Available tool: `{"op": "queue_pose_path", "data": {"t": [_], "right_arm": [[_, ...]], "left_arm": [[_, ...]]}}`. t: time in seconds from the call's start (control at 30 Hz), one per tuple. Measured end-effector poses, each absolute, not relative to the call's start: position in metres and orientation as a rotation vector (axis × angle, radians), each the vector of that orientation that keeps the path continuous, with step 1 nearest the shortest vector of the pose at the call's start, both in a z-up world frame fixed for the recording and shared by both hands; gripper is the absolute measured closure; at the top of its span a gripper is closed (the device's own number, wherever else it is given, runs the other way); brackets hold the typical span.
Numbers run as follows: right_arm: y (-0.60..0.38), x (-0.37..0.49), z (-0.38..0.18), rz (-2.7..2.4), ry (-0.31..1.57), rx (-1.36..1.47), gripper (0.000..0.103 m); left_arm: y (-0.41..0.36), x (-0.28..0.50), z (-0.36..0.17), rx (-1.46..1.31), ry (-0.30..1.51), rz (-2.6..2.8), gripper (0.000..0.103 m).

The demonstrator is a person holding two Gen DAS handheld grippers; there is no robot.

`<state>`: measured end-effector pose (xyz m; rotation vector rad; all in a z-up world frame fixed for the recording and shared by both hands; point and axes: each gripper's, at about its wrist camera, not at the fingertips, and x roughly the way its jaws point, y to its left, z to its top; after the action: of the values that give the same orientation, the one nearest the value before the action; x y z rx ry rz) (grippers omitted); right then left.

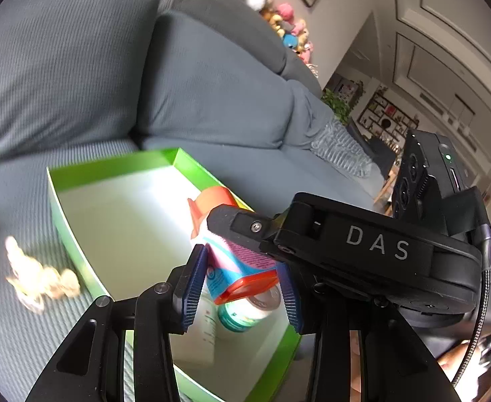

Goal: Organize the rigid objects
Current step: 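Carry the red spray bottle with the right gripper into the green box and release, then withdraw the right gripper from the box to the clear hair clips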

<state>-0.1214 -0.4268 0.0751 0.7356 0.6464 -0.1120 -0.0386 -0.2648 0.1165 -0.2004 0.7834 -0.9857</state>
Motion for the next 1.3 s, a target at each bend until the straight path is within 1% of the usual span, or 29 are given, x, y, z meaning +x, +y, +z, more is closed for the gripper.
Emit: {"op": "queue_pose_path", "data": {"t": [0.1,0.17,0.23,0.4,0.53,0.7,0.77,0.8,0.83,1.13,1.3], "right_arm": [[-0.428,-0.125,0.077,-0.175,0.642,0.719,0.045],[-0.429,-0.125,0.076,-0.179,0.641,0.72,0.042],[-0.429,-0.125,0.076,-0.169,0.64,0.726,0.039],[-0.42,-0.125,0.083,-0.199,0.625,0.682,0.037],[-0.41,-0.122,0.089,-0.175,0.608,0.661,0.032],[-0.392,-0.117,0.094,-0.162,0.616,0.606,0.029],[-0.383,-0.116,0.094,-0.149,0.622,0.582,0.029],[-0.379,-0.114,0.095,-0.145,0.622,0.574,0.029],[-0.375,-0.112,0.096,-0.137,0.624,0.56,0.029],[-0.341,-0.101,0.096,-0.123,0.639,0.45,0.026],[-0.32,-0.093,0.095,-0.085,0.632,0.409,0.023]], "left_arm": [[-0.258,-0.035,0.112,-0.273,0.821,-1.006,0.061],[-0.252,-0.036,0.114,-0.291,0.815,-1.001,0.061],[-0.247,-0.039,0.116,-0.276,0.805,-0.986,0.061],[-0.231,-0.049,0.125,-0.23,0.777,-0.948,0.061],[-0.207,-0.05,0.129,-0.219,0.755,-0.899,0.053],[-0.168,-0.045,0.128,-0.243,0.75,-0.823,0.052],[-0.153,-0.045,0.128,-0.242,0.742,-0.785,0.048],[-0.146,-0.045,0.127,-0.24,0.738,-0.776,0.044],[-0.137,-0.044,0.126,-0.238,0.734,-0.772,0.043],[-0.078,-0.032,0.113,-0.29,0.707,-0.635,0.042],[-0.051,-0.02,0.1,-0.375,0.717,-0.606,0.042]]}}
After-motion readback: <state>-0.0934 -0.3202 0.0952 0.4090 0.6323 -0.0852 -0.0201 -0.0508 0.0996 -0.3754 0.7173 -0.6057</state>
